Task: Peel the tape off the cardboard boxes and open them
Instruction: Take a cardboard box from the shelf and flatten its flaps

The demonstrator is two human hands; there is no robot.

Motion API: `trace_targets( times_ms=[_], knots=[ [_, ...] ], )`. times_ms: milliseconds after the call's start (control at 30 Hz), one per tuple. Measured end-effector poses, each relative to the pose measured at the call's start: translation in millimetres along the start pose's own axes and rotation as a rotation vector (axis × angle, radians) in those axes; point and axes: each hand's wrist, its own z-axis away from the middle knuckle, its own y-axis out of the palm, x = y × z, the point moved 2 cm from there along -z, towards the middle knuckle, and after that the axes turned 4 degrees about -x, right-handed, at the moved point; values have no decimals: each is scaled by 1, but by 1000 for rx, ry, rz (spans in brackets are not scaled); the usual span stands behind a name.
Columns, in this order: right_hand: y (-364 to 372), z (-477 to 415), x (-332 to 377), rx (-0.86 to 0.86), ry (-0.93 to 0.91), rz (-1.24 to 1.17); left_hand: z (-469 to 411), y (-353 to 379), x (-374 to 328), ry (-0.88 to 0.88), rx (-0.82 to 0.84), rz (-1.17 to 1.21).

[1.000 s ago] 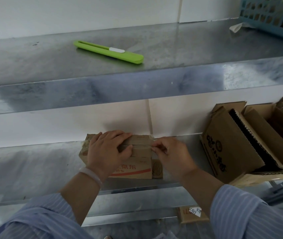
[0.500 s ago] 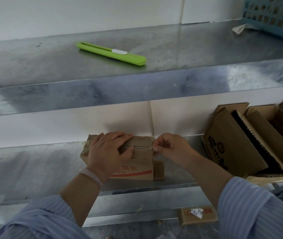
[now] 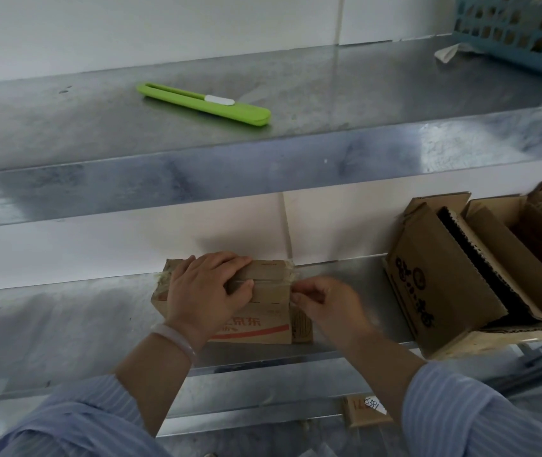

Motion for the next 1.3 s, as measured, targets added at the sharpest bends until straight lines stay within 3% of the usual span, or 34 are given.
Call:
trace_targets(
  times_ms=[267,400,700,1000,1133,1300],
  knots=[
    [3,11,5,-100,-154,221,0,0,1,3,5,-1],
    [4,10,2,-99,-155,182,1,0,0,0,6,0],
    [9,10,8,-52,-250,377,0,1,1,-1,11,0],
    [-7,-1,16,-60,-513,535,-1,-1,2,5,12,-5],
    [-13,-6,1,-126,-399,374,-1,-1,1,3,12,-8],
    [-9,-1,-8,34,-366,415,-1,0,1,-1,25,-13]
  ],
)
